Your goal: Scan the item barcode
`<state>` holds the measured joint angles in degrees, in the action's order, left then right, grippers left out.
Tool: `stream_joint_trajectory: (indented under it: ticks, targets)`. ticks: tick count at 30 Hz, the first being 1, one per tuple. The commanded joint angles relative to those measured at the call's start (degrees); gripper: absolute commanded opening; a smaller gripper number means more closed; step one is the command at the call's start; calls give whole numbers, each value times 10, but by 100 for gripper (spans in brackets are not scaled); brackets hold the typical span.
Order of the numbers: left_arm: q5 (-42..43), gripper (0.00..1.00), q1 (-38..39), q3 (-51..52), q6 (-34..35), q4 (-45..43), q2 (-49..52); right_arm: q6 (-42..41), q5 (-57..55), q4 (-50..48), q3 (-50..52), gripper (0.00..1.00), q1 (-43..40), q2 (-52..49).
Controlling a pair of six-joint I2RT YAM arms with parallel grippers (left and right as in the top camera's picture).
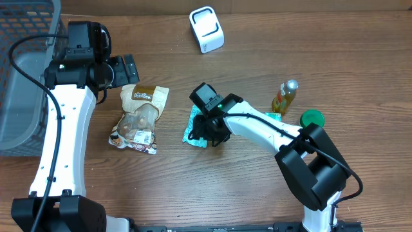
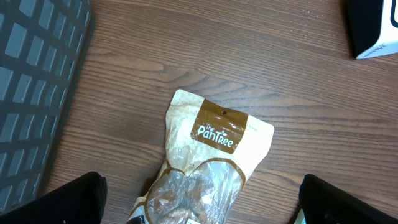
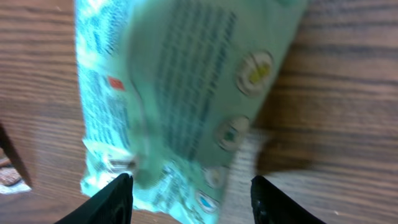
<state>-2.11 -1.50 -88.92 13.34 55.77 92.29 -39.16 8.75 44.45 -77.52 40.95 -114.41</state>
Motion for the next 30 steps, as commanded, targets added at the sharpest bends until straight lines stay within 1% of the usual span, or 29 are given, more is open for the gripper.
stream_joint_trajectory:
  ticks: [1, 6, 12, 14, 16, 18, 19, 20, 23, 30]
  targets:
    - [2, 100, 4, -12, 4, 0, 2, 2, 3, 14, -34, 59, 0, 15]
    - [2, 99, 4, -12, 4, 0, 2, 26, 1, 64, -71, 61, 1, 19]
    - [2, 100, 4, -12, 4, 0, 2, 26, 0, 51, -76, 60, 5, 19]
    - [2, 100, 4, -12, 4, 0, 2, 25, -7, 48, -76, 55, 5, 19]
    - [2, 99, 4, -12, 4, 0, 2, 26, -19, 39, -76, 46, 6, 18]
    - [2, 99, 4, -12, 4, 0, 2, 26, -23, 31, -76, 29, 7, 17]
    - [2, 99, 4, -12, 4, 0, 2, 26, -23, 28, -76, 19, 8, 15]
    - [2, 100, 4, -12, 4, 0, 2, 26, -25, 27, -76, 12, 9, 13]
    - [2, 100, 4, -12, 4, 0, 2, 25, -38, 26, -75, 7, 18, 1]
    - [2, 100, 4, -12, 4, 0, 2, 25, -38, 6, -69, 6, 58, -42]
